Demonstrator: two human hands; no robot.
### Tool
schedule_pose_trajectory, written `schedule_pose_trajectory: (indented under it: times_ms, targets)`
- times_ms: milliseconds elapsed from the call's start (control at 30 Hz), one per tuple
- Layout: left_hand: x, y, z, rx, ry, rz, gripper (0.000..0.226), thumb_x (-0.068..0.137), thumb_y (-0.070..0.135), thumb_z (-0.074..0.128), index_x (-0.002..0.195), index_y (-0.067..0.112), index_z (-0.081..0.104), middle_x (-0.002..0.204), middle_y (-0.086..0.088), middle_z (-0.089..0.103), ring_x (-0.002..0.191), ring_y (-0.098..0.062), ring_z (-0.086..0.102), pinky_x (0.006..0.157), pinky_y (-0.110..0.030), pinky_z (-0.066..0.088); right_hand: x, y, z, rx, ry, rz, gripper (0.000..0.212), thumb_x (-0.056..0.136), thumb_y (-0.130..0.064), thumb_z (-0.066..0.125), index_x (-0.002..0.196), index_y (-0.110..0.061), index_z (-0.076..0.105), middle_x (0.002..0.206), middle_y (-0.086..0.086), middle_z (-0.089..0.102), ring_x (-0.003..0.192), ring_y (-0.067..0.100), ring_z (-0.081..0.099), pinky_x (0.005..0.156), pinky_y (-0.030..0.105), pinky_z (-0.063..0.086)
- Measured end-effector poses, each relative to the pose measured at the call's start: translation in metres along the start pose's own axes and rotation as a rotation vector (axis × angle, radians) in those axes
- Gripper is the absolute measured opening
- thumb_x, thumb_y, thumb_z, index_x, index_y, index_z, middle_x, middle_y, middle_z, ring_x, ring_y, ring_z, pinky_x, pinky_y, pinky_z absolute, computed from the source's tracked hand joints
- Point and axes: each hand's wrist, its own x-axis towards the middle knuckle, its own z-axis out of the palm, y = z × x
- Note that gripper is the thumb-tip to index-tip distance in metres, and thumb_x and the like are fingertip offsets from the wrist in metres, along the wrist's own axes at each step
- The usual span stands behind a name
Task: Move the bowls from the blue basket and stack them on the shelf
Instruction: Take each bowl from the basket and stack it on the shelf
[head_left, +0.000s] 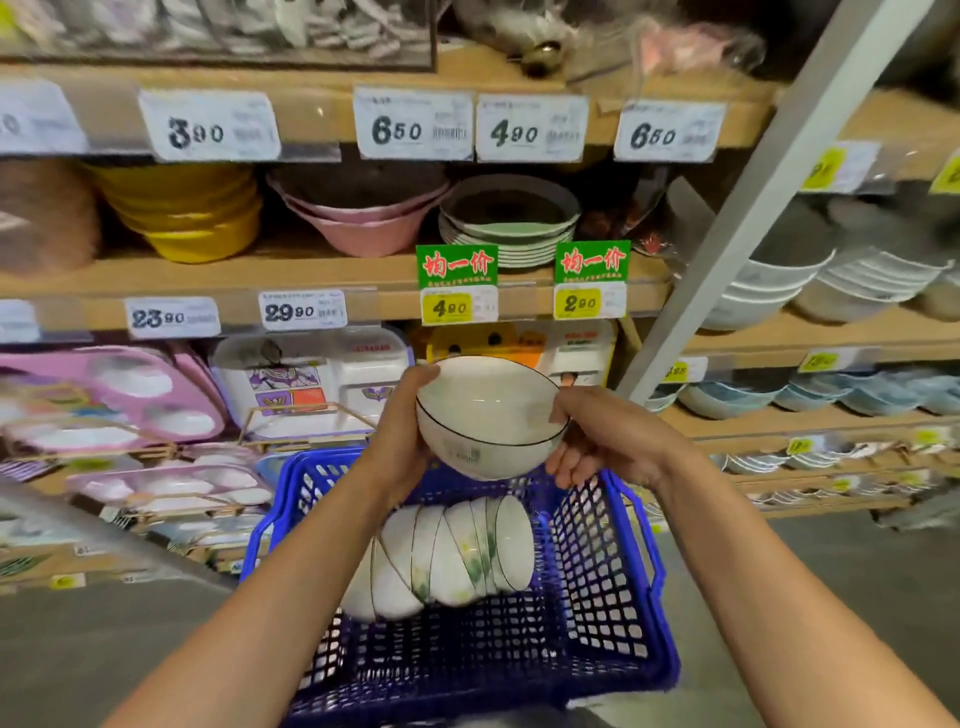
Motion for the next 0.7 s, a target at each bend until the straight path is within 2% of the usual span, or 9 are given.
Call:
schedule_pose_trajectory:
  times_ms: [100,167,233,267,333,400,500,567,700]
  targets:
    - [-0.019,0.026,0.012,-0.05,-0.027,0.11,0.044,0.071,0.043,0.042,0.1,0.027,0.071,0.099,-0.002,0.075,0.089,-0.022,0.067,0.068,-0.033,0.052,-0.029,-0.02,0.004,-0.053,0.051,-0.139,0.025,0.094,-0.016,0.035,0.1,0.0,0.054,0.053,0.017,0.063,0.036,0.024,0.055,0.035,0.021,0.04]
    - [-0.029,0.042,0.023,-0.094,-0.047,0.158,0.044,0.073,0.039,0.04,0.1,0.022,0.07,0.097,-0.004,0.075,0.088,-0.022,0.069,0.07,-0.035,0.052,-0.046,-0.031,0.007,-0.097,0.16,-0.25,0.03,0.099,-0.025,0.036,0.095,-0.007,0.059,0.059,0.013,0.066,0.044,0.023,0.059,0.043,0.026,0.046]
    - [-0.039,0.056,0.037,-0.132,-0.07,0.195,0.039,0.083,0.033,0.037,0.1,0.018,0.069,0.097,-0.006,0.075,0.086,-0.023,0.071,0.071,-0.034,0.053,-0.059,-0.036,0.006,-0.082,0.279,-0.358,0.032,0.1,-0.033,0.039,0.102,-0.017,0.067,0.09,0.005,0.073,0.076,0.019,0.068,0.067,0.036,0.054]
    - [-0.042,0.062,0.045,-0.142,-0.082,0.208,0.038,0.087,0.03,0.035,0.099,0.016,0.068,0.095,-0.006,0.075,0.085,-0.023,0.071,0.07,-0.033,0.054,-0.064,-0.038,0.006,-0.007,0.299,-0.398,0.033,0.1,-0.037,0.041,0.115,-0.023,0.066,0.111,0.0,0.07,0.098,0.017,0.065,0.081,0.037,0.054]
    - [-0.05,0.071,0.065,-0.144,-0.079,0.222,0.033,0.09,0.027,0.036,0.097,0.015,0.066,0.088,-0.005,0.076,0.084,-0.025,0.069,0.072,-0.033,0.052,-0.076,-0.041,0.005,0.287,0.288,-0.465,0.04,0.099,-0.043,0.045,0.132,-0.025,0.058,0.132,-0.006,0.061,0.12,0.016,0.057,0.097,0.036,0.048]
    - [-0.056,0.075,0.085,-0.13,-0.05,0.246,0.027,0.091,0.026,0.04,0.095,0.015,0.064,0.082,-0.002,0.074,0.084,-0.026,0.066,0.073,-0.035,0.05,-0.09,-0.045,0.004,0.559,0.295,-0.538,0.033,0.097,-0.042,0.048,0.115,-0.023,0.068,0.114,-0.003,0.071,0.108,0.016,0.065,0.088,0.032,0.052]
    - [-0.066,0.078,0.12,-0.123,-0.095,0.284,0.027,0.09,0.026,0.041,0.094,0.017,0.065,0.081,0.0,0.075,0.081,-0.023,0.068,0.066,-0.032,0.052,-0.108,-0.048,-0.004,0.746,0.401,-0.658,0.03,0.096,-0.035,0.048,0.097,-0.019,0.074,0.097,0.005,0.075,0.089,0.019,0.071,0.065,0.025,0.056]
    - [-0.074,0.078,0.143,-0.113,-0.132,0.284,0.03,0.085,0.031,0.043,0.099,0.017,0.065,0.084,0.0,0.074,0.082,-0.021,0.067,0.063,-0.029,0.052,-0.12,-0.046,-0.018,0.83,0.467,-0.707,0.028,0.095,-0.031,0.049,0.098,-0.013,0.07,0.092,0.007,0.074,0.084,0.02,0.071,0.061,0.025,0.056]
    - [-0.089,0.069,0.19,-0.113,-0.165,0.319,0.036,0.09,0.023,0.037,0.108,0.022,0.068,0.105,-0.006,0.071,0.098,-0.026,0.065,0.074,-0.034,0.052,-0.146,-0.034,-0.055,0.869,0.538,-0.745,0.026,0.093,-0.029,0.05,0.101,-0.011,0.066,0.089,0.007,0.072,0.082,0.021,0.069,0.063,0.028,0.053]
